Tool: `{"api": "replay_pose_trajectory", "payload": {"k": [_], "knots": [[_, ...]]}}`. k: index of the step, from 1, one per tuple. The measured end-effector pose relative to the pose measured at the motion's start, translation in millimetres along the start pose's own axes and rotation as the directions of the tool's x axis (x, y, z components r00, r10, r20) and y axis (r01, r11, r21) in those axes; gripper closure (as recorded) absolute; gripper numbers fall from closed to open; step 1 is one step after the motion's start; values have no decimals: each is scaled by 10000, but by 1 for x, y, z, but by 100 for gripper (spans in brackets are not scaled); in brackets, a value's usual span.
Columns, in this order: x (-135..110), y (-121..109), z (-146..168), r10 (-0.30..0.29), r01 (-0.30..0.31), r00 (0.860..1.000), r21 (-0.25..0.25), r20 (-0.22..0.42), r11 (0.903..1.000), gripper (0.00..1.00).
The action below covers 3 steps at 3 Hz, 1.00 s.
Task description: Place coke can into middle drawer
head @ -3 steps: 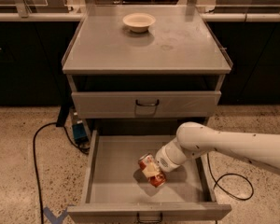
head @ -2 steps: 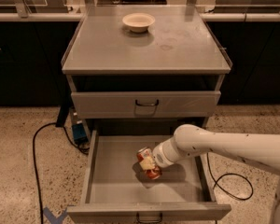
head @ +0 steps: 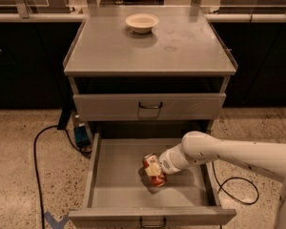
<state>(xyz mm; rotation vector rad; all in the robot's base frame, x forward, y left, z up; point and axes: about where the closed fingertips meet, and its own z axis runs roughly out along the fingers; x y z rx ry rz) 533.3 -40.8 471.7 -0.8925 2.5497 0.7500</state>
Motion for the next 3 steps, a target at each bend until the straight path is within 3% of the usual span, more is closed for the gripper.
{"api": "replay_pose_trajectory", "payload": {"k": [2,3], "knots": [[26,-11,46,915,-932,9954,-677,-272,9933,100],[36,-9,66,984,-1031,9932,-781,-615,9916,100]]}}
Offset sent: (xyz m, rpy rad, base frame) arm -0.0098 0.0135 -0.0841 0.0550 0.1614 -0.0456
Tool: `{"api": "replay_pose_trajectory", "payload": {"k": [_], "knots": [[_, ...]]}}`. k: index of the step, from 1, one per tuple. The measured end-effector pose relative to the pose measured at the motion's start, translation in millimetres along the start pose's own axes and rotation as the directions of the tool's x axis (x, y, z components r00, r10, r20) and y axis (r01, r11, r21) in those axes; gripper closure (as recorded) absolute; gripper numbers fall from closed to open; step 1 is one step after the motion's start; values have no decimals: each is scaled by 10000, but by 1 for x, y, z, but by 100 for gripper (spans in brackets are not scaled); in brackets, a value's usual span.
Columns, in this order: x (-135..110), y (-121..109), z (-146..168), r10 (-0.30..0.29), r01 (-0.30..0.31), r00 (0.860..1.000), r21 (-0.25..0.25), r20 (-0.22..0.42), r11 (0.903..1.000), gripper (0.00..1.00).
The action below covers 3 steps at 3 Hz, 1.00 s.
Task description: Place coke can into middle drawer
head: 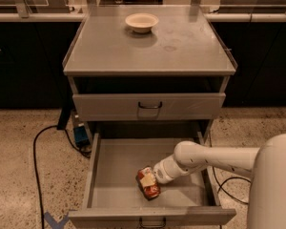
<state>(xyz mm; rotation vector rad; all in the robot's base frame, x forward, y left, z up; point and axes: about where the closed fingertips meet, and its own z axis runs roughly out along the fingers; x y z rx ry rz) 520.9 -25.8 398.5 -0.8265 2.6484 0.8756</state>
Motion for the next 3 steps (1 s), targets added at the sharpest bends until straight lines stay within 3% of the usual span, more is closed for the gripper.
{"api": "replay_pose_trajectory", "payload": {"k": [1,3], "knots": [[6,2,16,37,-45,9997,-343,-227,9994,100],[7,2,17,44,-52,9997,-355,-237,9994,58]]}}
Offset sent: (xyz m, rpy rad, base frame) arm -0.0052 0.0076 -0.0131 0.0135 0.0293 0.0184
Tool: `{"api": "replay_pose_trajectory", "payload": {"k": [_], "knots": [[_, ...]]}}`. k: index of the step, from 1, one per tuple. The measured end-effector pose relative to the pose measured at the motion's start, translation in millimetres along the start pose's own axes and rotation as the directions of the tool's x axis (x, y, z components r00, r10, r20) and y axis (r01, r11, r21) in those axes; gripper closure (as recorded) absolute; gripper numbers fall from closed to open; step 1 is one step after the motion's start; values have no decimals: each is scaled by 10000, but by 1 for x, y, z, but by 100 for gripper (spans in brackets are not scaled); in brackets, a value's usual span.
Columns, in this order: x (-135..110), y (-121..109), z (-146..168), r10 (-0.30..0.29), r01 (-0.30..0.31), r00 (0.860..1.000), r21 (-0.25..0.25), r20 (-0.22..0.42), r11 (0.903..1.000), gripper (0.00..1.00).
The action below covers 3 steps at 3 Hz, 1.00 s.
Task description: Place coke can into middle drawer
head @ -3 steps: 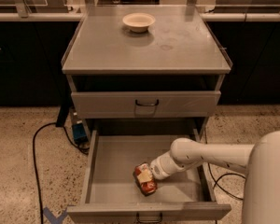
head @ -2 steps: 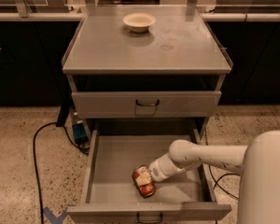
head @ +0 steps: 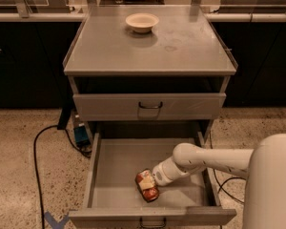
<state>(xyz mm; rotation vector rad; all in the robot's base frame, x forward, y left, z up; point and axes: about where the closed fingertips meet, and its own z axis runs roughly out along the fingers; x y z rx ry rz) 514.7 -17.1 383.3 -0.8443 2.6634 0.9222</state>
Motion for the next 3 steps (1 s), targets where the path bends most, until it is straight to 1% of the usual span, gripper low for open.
{"api": "replay_pose_trajectory", "payload": {"k": [2,3], "knots": [[0,0,0,0,0,10000,-1,-1,10000,12],[0,0,0,0,0,10000,-1,-1,10000,0]]}}
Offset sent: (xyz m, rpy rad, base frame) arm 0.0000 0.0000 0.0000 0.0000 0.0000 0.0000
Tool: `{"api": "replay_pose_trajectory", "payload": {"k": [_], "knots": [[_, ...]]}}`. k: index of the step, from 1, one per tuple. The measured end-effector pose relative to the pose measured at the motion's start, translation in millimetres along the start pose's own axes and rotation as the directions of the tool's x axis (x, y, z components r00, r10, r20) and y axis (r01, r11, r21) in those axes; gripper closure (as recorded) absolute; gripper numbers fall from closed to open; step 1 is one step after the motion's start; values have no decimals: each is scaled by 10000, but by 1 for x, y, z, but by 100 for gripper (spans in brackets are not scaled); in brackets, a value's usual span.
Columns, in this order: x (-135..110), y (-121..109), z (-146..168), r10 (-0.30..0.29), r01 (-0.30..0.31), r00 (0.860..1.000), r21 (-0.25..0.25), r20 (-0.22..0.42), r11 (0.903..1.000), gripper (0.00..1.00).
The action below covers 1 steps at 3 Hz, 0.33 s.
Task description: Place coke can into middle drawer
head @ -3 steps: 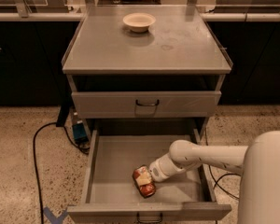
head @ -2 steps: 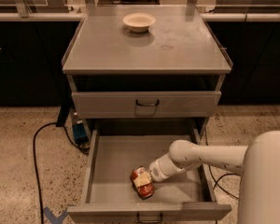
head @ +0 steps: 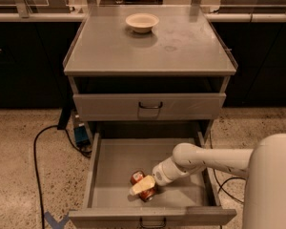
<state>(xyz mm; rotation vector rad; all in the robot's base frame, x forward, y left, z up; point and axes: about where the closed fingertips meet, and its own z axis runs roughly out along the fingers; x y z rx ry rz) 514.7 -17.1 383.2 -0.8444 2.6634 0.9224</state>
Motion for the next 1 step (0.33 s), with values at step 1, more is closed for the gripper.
{"api": "replay_pose_trajectory", "payload": {"k": [1], "knots": [[0,0,0,0,0,10000,0,0,10000,0]]}}
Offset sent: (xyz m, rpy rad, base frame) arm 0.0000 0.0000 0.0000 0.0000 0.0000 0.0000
